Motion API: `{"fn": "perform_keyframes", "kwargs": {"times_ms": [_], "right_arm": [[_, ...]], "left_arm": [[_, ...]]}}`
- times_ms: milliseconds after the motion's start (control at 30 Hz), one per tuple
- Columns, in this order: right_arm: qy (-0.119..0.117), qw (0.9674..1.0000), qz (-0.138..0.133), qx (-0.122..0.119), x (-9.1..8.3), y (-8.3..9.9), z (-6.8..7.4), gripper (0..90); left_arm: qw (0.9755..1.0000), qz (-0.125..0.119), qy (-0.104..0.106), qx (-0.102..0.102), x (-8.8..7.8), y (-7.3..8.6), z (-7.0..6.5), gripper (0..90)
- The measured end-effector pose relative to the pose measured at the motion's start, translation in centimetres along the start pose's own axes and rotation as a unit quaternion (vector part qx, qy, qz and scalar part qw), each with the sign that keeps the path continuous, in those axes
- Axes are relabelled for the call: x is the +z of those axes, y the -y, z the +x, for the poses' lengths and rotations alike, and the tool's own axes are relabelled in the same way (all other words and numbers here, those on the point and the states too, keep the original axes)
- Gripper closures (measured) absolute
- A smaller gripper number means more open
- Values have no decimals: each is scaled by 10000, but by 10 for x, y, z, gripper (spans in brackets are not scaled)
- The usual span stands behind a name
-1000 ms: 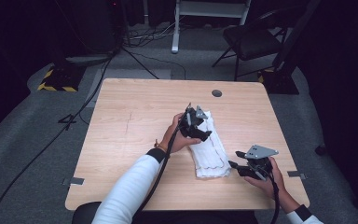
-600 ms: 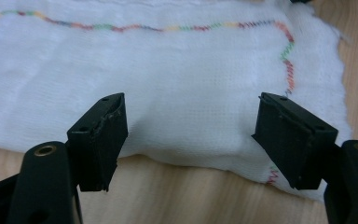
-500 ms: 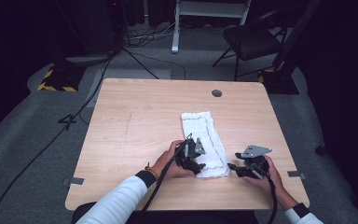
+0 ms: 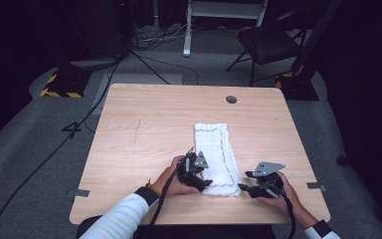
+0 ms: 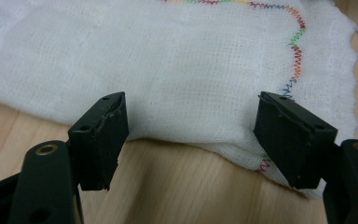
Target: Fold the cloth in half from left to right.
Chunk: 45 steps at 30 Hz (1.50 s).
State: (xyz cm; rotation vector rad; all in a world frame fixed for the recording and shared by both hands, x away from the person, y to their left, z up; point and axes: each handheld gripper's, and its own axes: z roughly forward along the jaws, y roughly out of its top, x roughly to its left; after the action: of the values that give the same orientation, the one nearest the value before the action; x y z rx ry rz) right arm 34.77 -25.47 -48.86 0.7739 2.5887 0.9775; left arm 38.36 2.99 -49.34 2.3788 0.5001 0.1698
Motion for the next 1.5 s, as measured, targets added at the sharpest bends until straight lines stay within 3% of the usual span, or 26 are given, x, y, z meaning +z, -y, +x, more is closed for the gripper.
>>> {"fn": "perform_keyframes", "kwargs": {"times_ms": [100,167,300,400,567,733,1000,1100,1133,1167,1200,1267,1300,1333,1500], "right_arm": [[-26,10000,39,-39,0,0,5,430],[-101,9999,46,-89,0,-1,12,405],[-93,9995,116,-267,-1,-2,17,375],[-100,9997,-51,-219,-7,-3,15,376],[-20,9997,-214,-106,-13,-5,4,378],[44,9995,-325,-29,-17,-9,-7,404],[358,9983,-468,46,-16,-26,-31,427],[566,9973,-452,94,-6,-42,-50,436],[593,9972,-434,111,-3,-48,-55,437],[591,9973,-417,143,1,-53,-60,436],[591,9973,-417,143,1,-53,-60,436],[709,9966,-363,191,15,-69,-72,439],[801,9961,-319,166,20,-74,-75,440],[851,9958,-302,143,25,-79,-79,444],[793,9960,-253,326,47,-93,-93,448]], "left_arm": [[9997,9,117,-215,-6,9,1,260],[9996,-8,120,-252,-11,15,0,258],[9996,96,-77,-240,-21,23,0,247],[9995,79,-191,-229,-31,29,0,241],[9993,-87,-206,-313,-46,35,4,190],[9990,-157,-332,-250,-52,33,7,191],[9974,-194,-651,-253,-48,12,38,201],[9959,-216,-837,-285,-41,-3,59,206],[9959,-216,-837,-285,-41,-3,59,210],[9949,-216,-928,-343,-37,-11,69,211],[9949,-216,-928,-343,-37,-11,69,215],[9934,-206,-1038,-445,-29,-22,86,220],[9934,-206,-1038,-445,-29,-22,86,220],[9923,-198,-1097,-535,-22,-30,98,222],[9898,-28,-1299,-585,-6,-42,115,222]]}}
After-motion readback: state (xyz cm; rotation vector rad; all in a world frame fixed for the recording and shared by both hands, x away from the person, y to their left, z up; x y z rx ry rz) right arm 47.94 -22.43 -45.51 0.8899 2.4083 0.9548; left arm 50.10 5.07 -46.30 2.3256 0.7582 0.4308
